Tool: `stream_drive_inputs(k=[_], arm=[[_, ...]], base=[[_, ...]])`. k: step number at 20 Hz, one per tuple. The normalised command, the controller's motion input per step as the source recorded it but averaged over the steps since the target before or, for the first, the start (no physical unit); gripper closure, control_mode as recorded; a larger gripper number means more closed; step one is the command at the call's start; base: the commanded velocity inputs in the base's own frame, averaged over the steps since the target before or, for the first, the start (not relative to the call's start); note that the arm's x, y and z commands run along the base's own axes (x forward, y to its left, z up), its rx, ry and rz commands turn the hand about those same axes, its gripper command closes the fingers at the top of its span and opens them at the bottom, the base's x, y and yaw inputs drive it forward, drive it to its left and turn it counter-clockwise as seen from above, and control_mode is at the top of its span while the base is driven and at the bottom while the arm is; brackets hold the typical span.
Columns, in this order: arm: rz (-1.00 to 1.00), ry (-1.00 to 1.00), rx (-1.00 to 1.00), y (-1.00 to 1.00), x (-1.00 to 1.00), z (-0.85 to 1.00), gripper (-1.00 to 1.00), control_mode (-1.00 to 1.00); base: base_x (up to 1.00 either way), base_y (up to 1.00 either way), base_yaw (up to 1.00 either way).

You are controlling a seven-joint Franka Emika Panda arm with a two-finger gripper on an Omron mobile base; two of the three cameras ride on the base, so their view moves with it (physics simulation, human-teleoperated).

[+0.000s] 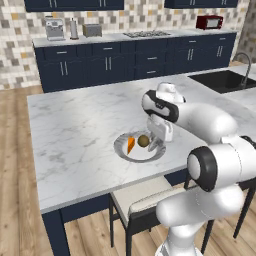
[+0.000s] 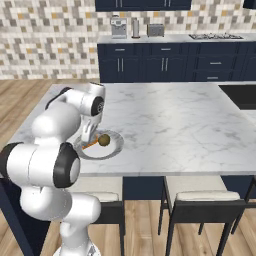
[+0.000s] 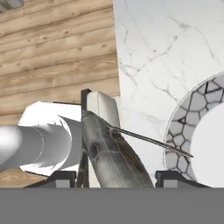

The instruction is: Take the cheese, fish, and potato from the fridge and place them on the plate on the dining counter to create an appetizer plate.

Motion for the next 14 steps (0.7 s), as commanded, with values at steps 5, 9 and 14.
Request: stream_drive_inputs(k=[5, 9, 14], arm=[[-0.06, 0.07, 0.0, 0.0, 0.3, -0.3, 1.0, -1.0], [-0.07, 0.07, 0.0, 0.0, 0.2, -0.33, 1.0, -1.0], [-0.08, 0.04, 0.0, 0.0, 0.22, -0.26, 1.0, -1.0]], base=[[0.0, 0.0, 0.0], [0.0, 0.0, 0.0], [0.0, 0.0, 0.0]])
